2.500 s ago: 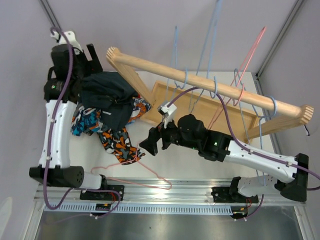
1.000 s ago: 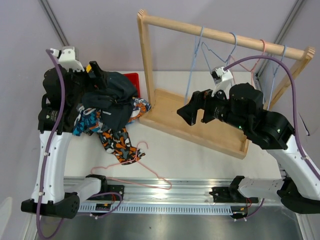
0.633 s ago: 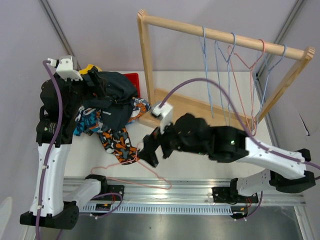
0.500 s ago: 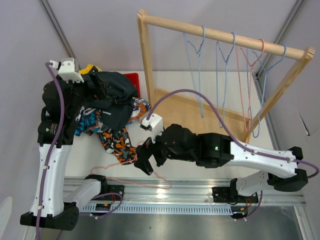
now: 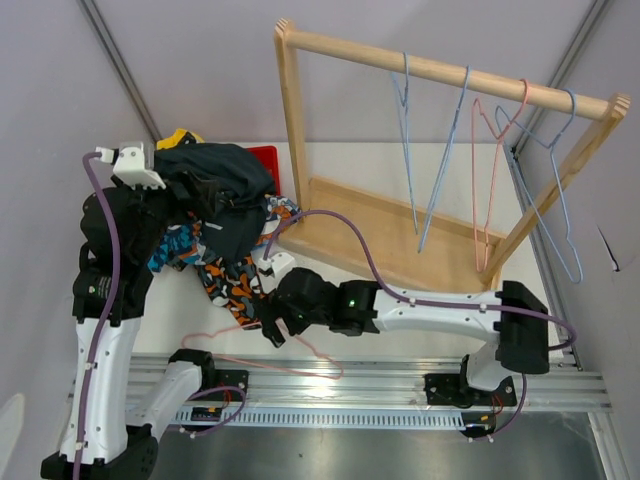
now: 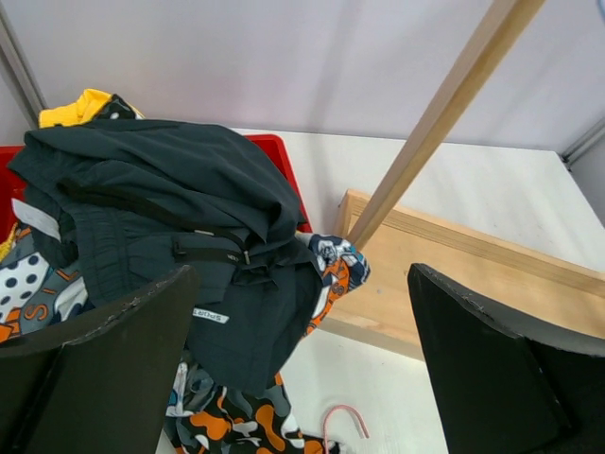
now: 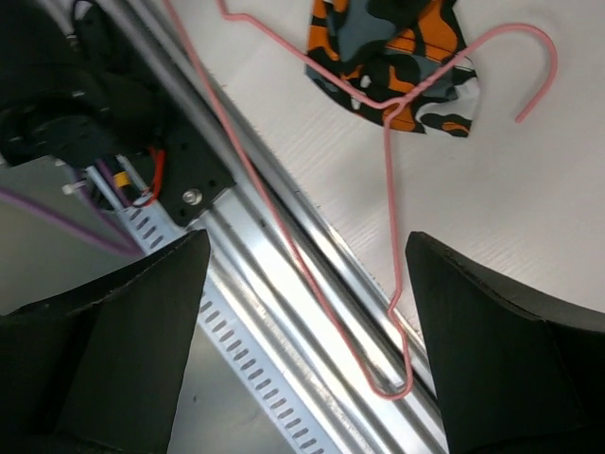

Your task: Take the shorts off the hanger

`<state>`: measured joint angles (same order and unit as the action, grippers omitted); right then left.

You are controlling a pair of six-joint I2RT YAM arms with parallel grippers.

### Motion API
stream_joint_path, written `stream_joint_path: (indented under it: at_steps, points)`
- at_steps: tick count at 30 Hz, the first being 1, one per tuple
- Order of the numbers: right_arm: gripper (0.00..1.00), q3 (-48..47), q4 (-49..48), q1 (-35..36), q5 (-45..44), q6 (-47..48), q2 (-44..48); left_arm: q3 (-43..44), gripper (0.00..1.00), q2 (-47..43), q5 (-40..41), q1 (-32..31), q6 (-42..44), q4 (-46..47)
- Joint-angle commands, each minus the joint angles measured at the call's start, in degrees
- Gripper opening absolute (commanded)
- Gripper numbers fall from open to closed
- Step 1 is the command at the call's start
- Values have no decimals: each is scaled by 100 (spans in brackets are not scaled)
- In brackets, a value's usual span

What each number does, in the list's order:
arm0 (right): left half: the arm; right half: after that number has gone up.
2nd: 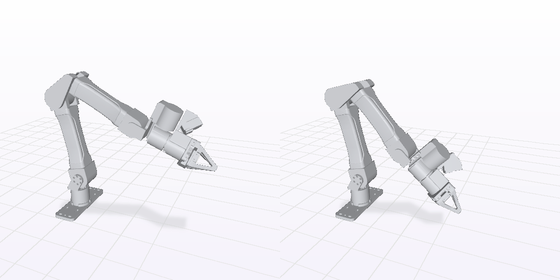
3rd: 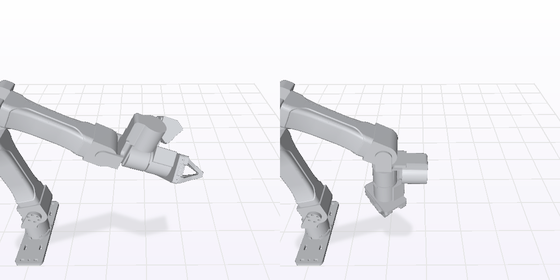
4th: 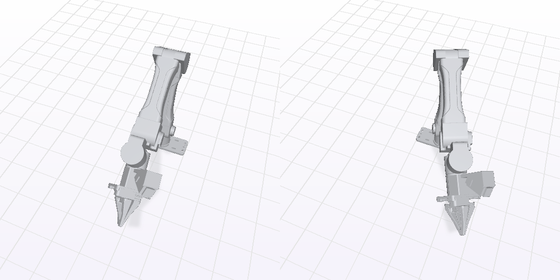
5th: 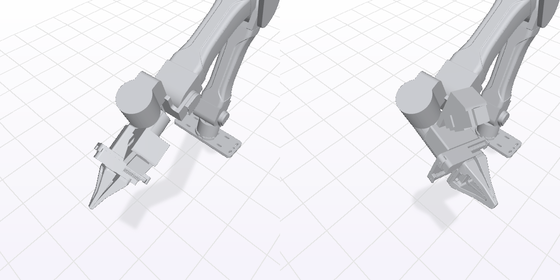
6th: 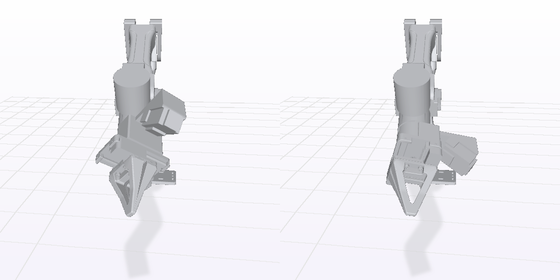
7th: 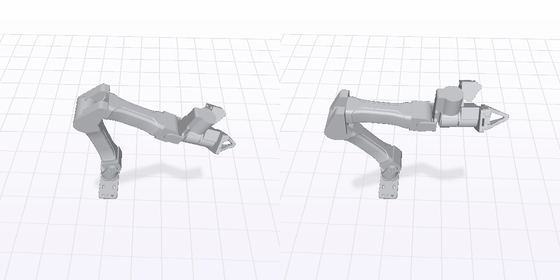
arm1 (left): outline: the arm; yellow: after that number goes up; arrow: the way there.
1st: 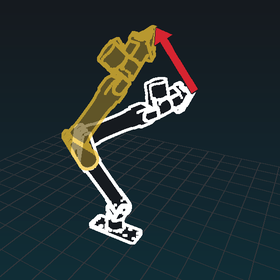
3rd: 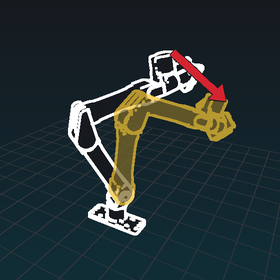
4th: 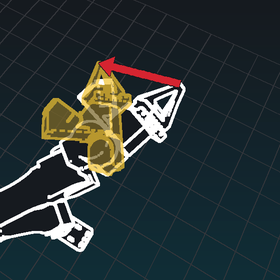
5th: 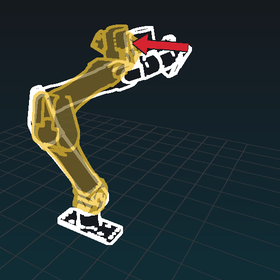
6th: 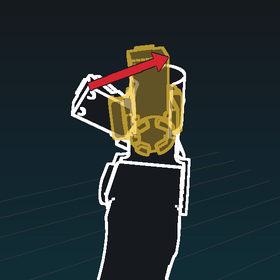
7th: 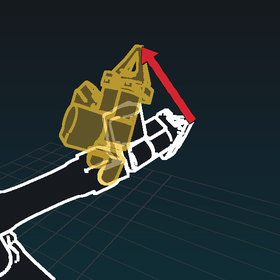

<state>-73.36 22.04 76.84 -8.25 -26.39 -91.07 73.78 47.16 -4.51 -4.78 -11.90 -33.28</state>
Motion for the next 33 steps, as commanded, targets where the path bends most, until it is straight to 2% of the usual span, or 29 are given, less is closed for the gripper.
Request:
stream_joint_path:
  at_steps: [1, 6, 13, 21, 26, 33]
  points:
    - [89, 173, -762, -178, 16, -190, -200, -153, 99, -197, -287, -41, -146, 76]
    - [84, 279, -1035, -222, -18, -252, -823, -337, 99, -409, -410, -41, -137, 23]
    - [81, -90, -948, -3, -343, -367, -1764, -329, 99, -541, -586, -41, -93, -21]
    - [79, -249, -816, 86, -678, -384, -2275, -355, 99, -743, -709, -41, -119, -47]
    - [60, -328, -754, 68, -783, -393, -2468, -496, 99, -813, -709, -41, -93, -38]
    - [42, -345, -552, 191, -889, -419, -2696, -479, 99, -936, -726, -41, -93, -65]
